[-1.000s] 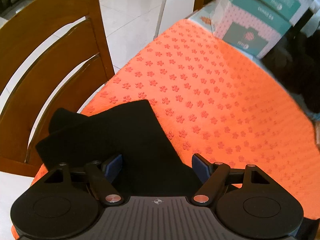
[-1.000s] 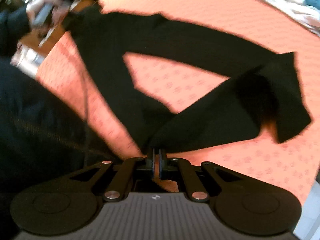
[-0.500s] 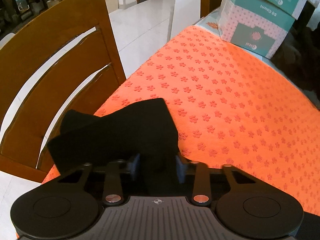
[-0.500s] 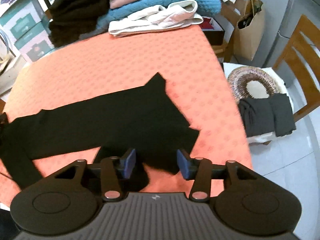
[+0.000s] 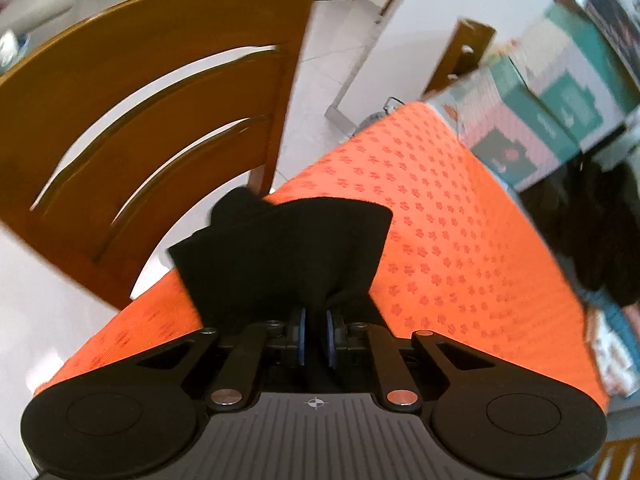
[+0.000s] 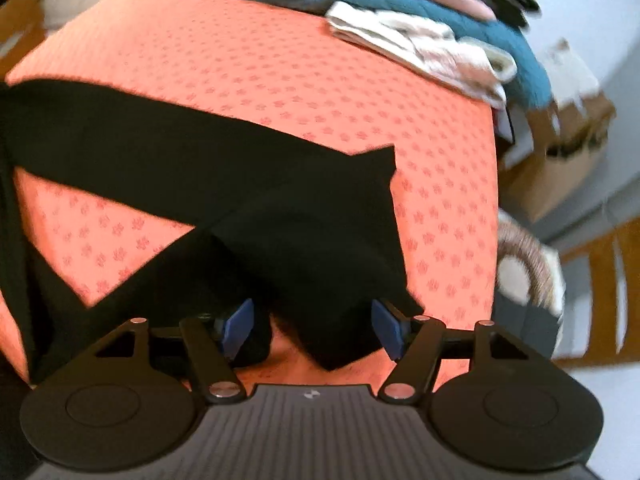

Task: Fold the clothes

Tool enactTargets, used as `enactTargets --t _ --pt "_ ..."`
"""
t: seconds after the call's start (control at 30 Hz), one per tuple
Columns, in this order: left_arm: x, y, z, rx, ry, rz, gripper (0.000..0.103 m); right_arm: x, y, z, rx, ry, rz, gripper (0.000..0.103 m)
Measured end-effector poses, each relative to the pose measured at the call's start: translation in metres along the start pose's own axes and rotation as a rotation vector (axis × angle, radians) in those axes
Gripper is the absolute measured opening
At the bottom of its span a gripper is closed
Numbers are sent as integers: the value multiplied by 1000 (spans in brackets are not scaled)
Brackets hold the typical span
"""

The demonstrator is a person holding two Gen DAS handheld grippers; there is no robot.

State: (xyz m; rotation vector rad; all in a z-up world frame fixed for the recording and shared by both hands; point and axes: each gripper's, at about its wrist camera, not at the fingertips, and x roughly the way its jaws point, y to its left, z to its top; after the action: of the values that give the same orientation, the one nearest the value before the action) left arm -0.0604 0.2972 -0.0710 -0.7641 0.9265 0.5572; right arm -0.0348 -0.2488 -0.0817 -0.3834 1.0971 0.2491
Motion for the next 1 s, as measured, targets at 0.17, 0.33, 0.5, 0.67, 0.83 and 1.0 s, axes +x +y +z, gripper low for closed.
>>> enactTargets --t 0.17,0.33,0.5,0.67,0.83,1.0 --pt "-30 40 -4 -96 -12 3 11 7 1 7 -78 -7 -13 6" --pt "-50 79 -20 -152 0 55 11 -3 -13 10 -37 -15 -19 4" --pt "-54 116 -44 -244 39 51 11 -26 -33 -7 -19 68 -60 4" --pt "-55 125 -56 -317 32 24 37 -22 -24 -30 -113 289 -26 5" --pt "-61 109 -47 -275 -4 37 49 -36 -14 -28 -120 290 24 8" --pt "-54 87 -31 -199 25 48 60 -57 -10 -1 -86 136 109 16"
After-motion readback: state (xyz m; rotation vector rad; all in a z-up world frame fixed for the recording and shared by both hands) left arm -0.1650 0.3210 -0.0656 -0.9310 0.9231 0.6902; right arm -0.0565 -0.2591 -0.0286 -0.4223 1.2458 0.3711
